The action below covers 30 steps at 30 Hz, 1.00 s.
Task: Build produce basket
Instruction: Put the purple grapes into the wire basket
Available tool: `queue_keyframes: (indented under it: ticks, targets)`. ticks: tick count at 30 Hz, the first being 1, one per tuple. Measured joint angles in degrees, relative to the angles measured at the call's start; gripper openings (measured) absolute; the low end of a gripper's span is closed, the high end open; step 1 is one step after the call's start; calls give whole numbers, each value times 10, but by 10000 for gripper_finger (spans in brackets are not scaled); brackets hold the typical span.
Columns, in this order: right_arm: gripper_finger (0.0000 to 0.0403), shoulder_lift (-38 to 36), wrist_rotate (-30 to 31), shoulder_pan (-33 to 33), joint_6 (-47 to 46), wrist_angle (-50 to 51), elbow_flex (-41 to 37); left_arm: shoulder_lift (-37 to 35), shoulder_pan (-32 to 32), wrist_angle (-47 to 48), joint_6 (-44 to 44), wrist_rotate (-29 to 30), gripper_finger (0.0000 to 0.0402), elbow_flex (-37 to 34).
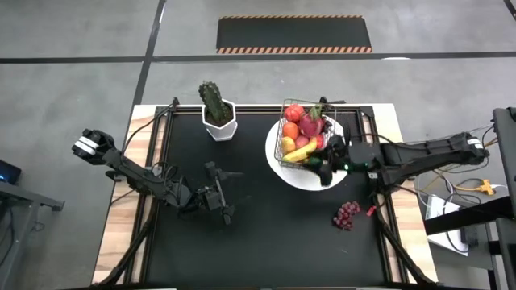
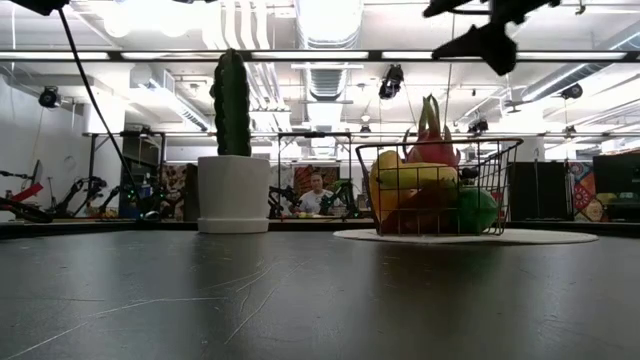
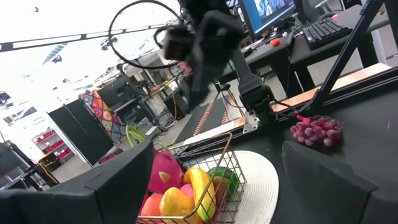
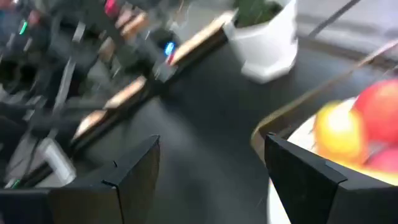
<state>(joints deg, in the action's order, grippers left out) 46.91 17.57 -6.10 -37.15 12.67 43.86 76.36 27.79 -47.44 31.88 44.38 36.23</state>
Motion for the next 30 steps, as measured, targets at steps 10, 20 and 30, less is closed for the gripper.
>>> queue_keyframes:
  ticks: [10, 20, 30]
  targets:
    - [252, 74, -92, -117, -245, 120, 0, 0, 0, 0, 0, 0, 334, 0]
    - [251, 200, -189, -207, -486, 447, 91, 0, 0, 0, 0, 0, 334, 0]
    - [251, 334, -297, -239, -493, 549, 104, 0, 0, 0, 0, 0, 334, 0]
